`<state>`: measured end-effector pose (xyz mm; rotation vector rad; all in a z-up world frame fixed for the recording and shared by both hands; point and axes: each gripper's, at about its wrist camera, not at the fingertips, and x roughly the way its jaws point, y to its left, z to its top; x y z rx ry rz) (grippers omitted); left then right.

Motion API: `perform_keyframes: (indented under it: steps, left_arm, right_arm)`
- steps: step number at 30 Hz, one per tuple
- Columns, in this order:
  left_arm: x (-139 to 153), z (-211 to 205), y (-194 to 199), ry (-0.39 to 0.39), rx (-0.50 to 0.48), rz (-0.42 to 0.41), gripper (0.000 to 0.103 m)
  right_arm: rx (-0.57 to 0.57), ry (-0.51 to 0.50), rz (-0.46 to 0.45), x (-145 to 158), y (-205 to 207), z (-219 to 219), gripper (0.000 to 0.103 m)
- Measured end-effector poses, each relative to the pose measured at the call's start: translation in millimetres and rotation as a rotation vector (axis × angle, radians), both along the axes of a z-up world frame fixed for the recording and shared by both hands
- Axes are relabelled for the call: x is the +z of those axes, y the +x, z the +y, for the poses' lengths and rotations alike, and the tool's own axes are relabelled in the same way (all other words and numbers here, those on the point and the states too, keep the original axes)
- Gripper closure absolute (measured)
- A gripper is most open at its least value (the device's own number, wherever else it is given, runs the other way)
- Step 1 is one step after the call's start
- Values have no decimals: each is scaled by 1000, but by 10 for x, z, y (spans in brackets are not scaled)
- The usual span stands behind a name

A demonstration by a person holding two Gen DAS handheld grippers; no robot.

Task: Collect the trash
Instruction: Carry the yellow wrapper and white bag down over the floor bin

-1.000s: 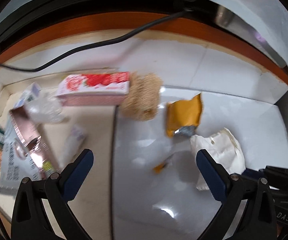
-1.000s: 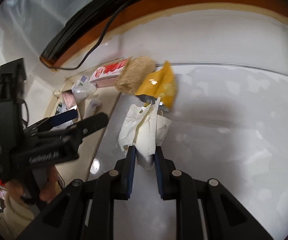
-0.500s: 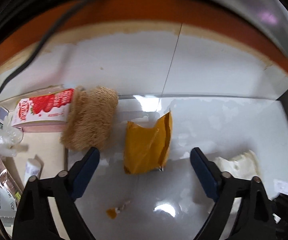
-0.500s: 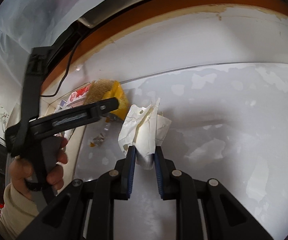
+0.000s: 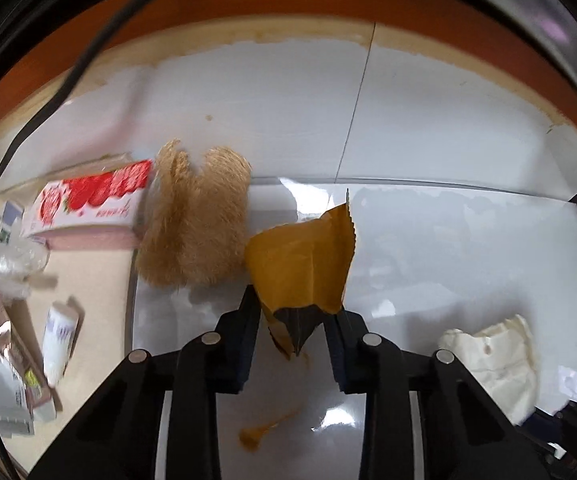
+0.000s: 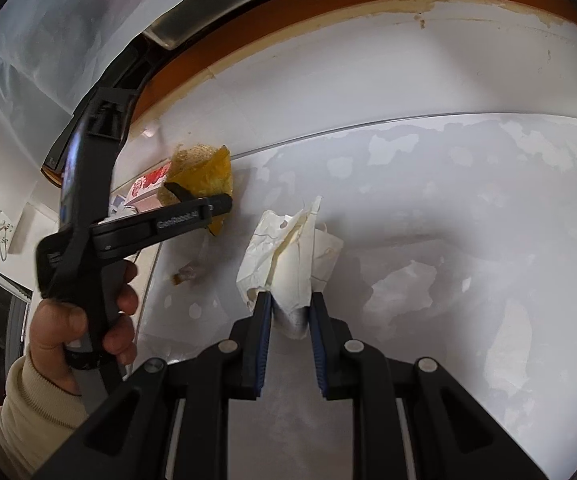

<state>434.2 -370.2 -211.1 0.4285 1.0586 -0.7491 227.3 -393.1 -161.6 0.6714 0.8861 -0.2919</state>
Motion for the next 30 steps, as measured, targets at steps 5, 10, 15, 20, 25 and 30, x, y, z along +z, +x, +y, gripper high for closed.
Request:
perform_keyframes:
  steps: [5, 10, 15, 20, 25, 30]
  left_arm:
    - [126, 260, -166, -13, 26, 13, 78]
    - [324, 645, -462, -43, 71, 47, 79]
    - [709, 1179, -800, -78, 133, 40, 79]
    - [1092, 1633, -1336, -105, 218, 13, 79]
    - [1234, 1981, -1982, -126, 291, -6, 79]
    - [1159, 2321, -2593, -117, 356, -10, 79]
  right_arm:
    - [46, -6, -16, 38, -13, 99, 84]
    - [107, 0, -46, 166, -134, 230, 84]
    - [201, 8, -91, 367, -394, 368, 84]
    - [309, 16, -104, 551, -684, 519, 84]
    - [419, 14, -115, 729, -1056, 723, 84]
    - [533, 9, -107, 762, -1417, 964, 84]
